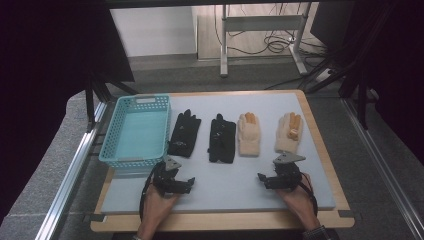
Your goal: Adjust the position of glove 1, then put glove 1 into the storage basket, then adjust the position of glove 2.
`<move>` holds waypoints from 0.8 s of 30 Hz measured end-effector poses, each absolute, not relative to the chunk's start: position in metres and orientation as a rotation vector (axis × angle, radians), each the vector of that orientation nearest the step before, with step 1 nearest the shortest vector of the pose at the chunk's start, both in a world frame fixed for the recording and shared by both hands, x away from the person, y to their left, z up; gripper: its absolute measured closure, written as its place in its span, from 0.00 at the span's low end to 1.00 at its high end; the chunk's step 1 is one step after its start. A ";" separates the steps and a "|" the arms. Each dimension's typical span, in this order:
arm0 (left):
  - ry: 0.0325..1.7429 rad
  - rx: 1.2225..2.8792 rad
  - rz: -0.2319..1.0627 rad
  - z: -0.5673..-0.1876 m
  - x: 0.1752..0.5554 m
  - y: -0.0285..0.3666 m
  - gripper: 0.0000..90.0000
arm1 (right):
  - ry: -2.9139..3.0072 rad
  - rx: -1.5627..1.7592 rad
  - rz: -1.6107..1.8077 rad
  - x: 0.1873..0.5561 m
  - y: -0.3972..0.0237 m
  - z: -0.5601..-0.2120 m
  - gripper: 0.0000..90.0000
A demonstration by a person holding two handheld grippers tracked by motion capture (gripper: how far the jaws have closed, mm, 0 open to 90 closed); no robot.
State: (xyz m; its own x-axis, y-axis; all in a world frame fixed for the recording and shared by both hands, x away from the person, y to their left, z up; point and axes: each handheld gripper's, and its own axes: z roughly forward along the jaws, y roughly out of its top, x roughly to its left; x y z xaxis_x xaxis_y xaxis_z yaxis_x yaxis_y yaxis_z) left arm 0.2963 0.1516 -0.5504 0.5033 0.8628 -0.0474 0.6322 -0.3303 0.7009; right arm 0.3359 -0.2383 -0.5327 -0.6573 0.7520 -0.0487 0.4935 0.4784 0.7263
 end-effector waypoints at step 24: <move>1.219 2.074 0.443 -0.550 0.296 0.152 0.06 | 2.371 1.058 0.990 0.336 -0.238 -0.532 0.19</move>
